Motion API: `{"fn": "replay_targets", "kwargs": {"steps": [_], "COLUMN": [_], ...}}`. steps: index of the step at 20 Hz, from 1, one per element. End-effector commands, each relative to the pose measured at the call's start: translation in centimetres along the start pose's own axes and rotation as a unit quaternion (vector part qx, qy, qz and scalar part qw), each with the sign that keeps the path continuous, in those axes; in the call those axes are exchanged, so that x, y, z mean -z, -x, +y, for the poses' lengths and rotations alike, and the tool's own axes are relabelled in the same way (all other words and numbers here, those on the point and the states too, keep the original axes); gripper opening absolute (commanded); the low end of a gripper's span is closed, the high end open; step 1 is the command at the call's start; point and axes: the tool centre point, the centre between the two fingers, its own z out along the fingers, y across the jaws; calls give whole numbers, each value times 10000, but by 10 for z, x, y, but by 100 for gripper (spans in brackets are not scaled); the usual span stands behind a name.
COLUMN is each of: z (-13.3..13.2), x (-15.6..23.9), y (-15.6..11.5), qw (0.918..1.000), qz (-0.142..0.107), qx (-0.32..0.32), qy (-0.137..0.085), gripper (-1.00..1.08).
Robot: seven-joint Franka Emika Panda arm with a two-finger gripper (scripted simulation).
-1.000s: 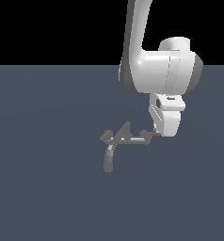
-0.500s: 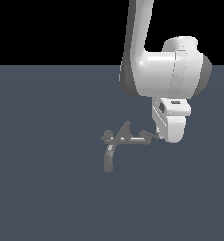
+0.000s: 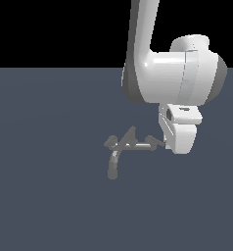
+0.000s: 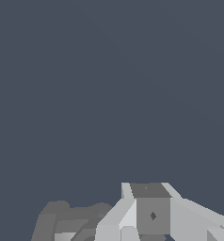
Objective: Turn on the faucet by rotating a designated handle.
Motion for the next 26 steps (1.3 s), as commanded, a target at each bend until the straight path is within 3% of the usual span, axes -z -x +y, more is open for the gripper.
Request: {"fn": "replay_targets", "kwargs": {"steps": [1,4,5,14,15,26], "z": [7,13,11,10,17,-19], "x": [1,1,1,1,1,1], "y": [20,26,5,62,19,85], "qw": [9999,9999,10000,9999,9997,9999], "qz": [-35,-40,3,-39,31,-41], "qx": [115,121,-42,116,-223,122], "qy": [24,39,13,42,60,43], "gripper": [-100,-100,-100,-100,-100,-100]}}
